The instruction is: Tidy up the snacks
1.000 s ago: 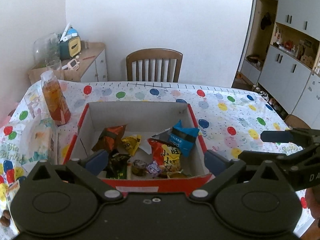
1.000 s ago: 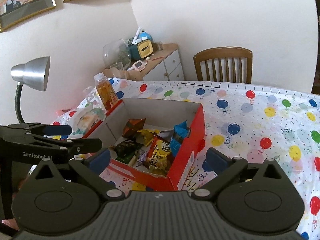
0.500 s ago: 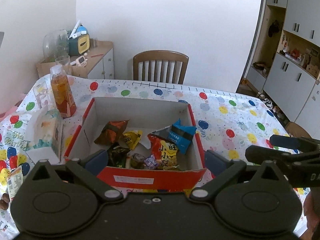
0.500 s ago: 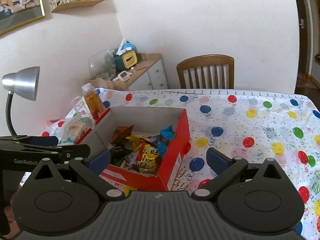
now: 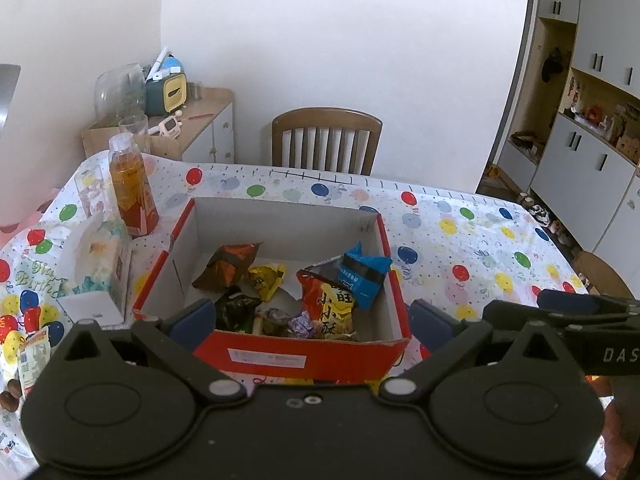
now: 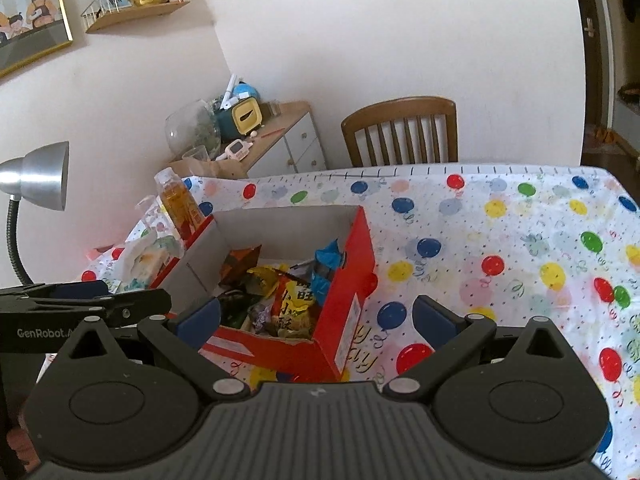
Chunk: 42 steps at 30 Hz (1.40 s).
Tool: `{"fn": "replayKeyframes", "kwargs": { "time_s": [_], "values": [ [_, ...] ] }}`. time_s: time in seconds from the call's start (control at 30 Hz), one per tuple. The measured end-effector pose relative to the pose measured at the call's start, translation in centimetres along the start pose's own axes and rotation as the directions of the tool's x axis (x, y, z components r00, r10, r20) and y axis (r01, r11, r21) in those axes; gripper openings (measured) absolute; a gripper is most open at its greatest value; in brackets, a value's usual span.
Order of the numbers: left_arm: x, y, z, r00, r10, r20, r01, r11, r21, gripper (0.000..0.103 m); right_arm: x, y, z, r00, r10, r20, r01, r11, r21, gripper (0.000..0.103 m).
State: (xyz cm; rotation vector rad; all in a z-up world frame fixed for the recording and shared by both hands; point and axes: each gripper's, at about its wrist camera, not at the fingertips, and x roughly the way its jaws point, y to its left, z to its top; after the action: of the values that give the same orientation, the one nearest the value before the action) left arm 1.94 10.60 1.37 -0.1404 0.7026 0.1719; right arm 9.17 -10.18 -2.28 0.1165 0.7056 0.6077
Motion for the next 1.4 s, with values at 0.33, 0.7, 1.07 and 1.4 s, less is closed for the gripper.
{"fn": "replayKeyframes", "kwargs": {
  "time_s": [0.33, 0.7, 1.07, 1.4],
  "values": [
    [-0.5, -0.1, 0.1, 1.0, 0.006, 0.028, -0.006, 1.0, 0.001, 0.103, -0.5, 0.5, 0.3, 0.998, -0.041, 0.042, 0.043, 0.998, -0.046, 0.103],
    [-0.9, -0.4, 0.0, 0.999, -0.002, 0.039, 0.002, 1.0, 0.008, 0.103, -0.4, 0.7, 0.3, 0.999, -0.044, 0.03, 0.045, 0.997, -0.057, 0.103],
    [-0.9, -0.4, -0.1, 1.0, -0.006, 0.03, 0.006, 1.0, 0.002, 0.103, 0.0, 0.8, 0.2, 0.999, -0.039, 0.008, 0.039, 0.998, -0.055, 0.103],
    [-0.4, -0.2, -0.2, 1.0, -0.012, 0.002, 0.012, 1.0, -0.012, 0.103, 0.6, 0.6, 0.1, 0.999, -0.041, -0.012, 0.04, 0.998, -0.045, 0.103]
  ]
}}
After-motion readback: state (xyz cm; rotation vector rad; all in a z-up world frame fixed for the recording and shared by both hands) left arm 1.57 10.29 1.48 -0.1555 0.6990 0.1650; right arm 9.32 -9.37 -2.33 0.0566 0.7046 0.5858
